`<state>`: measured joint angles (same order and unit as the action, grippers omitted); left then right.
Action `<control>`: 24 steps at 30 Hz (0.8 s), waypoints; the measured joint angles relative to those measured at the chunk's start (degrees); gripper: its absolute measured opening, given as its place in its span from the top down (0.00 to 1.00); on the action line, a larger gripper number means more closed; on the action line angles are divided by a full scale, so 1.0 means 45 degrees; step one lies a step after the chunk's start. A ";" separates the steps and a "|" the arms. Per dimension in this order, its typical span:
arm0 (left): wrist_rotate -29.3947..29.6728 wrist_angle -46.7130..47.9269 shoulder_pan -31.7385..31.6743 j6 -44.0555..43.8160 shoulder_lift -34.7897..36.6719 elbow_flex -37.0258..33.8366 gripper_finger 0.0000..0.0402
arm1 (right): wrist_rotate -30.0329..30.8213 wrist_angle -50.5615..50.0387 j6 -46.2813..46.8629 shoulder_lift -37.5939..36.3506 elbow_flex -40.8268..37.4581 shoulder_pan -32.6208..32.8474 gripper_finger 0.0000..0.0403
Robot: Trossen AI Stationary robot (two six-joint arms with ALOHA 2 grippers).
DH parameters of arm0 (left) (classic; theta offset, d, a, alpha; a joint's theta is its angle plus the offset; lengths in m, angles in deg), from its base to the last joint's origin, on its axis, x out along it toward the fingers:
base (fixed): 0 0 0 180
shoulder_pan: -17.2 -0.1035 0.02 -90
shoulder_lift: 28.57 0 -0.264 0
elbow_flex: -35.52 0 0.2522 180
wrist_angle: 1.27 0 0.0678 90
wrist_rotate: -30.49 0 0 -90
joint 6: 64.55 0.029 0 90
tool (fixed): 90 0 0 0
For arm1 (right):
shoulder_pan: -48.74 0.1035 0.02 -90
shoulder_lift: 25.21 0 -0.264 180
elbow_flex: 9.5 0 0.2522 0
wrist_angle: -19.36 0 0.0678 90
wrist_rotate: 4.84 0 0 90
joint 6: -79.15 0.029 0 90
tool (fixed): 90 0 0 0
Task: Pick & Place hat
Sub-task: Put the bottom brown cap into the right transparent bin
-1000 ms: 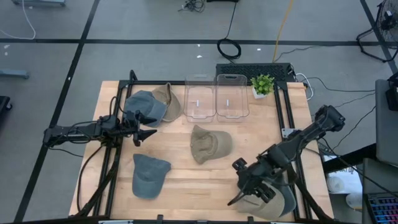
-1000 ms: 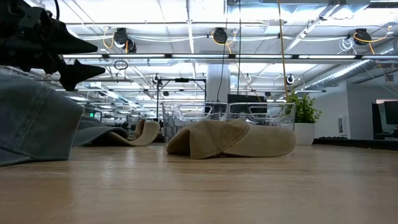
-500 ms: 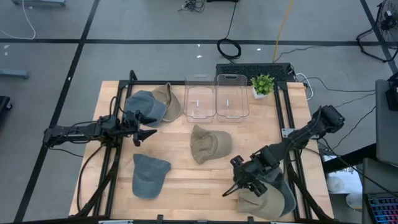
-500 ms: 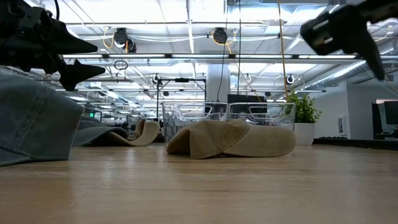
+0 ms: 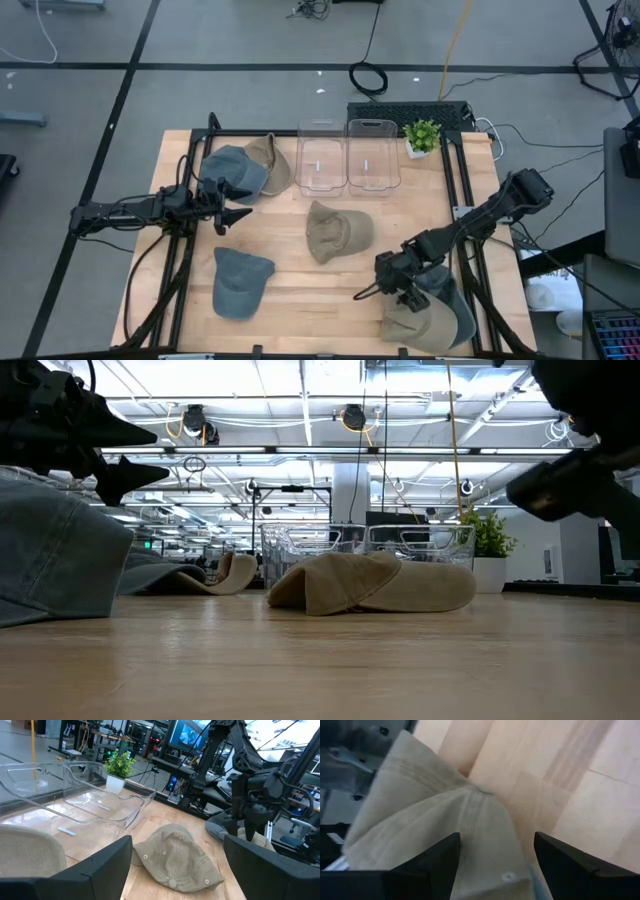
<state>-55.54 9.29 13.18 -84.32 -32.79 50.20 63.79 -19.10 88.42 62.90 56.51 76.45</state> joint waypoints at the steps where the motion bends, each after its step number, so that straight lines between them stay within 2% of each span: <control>1: 0.0000 0.0000 -0.0001 0.0002 -0.0003 0.0002 0.19 | -0.0157 0.0196 -0.0007 0.0000 -0.0093 0.0000 0.40; 5: 0.0000 0.0000 -0.0002 0.0002 -0.0003 -0.0003 0.19 | -0.0376 0.0316 -0.0152 0.0000 -0.0173 0.0005 0.40; 8: 0.0000 0.0000 -0.0002 0.0002 -0.0003 -0.0003 0.19 | -0.0844 0.0357 -0.0219 0.0000 -0.0173 -0.0005 0.47; 10: 0.0001 0.0000 -0.0001 0.0002 -0.0002 -0.0003 0.19 | -0.0976 0.0371 -0.0298 0.0000 -0.0173 0.0005 0.55; 17: 0.0000 -0.0002 0.0000 0.0002 -0.0003 0.0002 0.19 | -0.0985 0.0372 -0.0665 0.0000 -0.0173 0.0005 0.93; 18: 0.0000 0.0000 -0.0002 0.0002 0.0000 0.0001 0.19 | -0.0991 0.0381 -0.0719 0.0000 -0.0173 0.0005 0.96; 24: 0.0000 0.0000 0.0003 0.0002 0.0002 0.0002 0.19 | -0.1254 0.0511 -0.0335 -0.0034 -0.0172 0.0005 0.99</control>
<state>-55.54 9.29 13.19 -84.32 -32.78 50.21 58.15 -16.80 86.91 62.75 55.73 76.47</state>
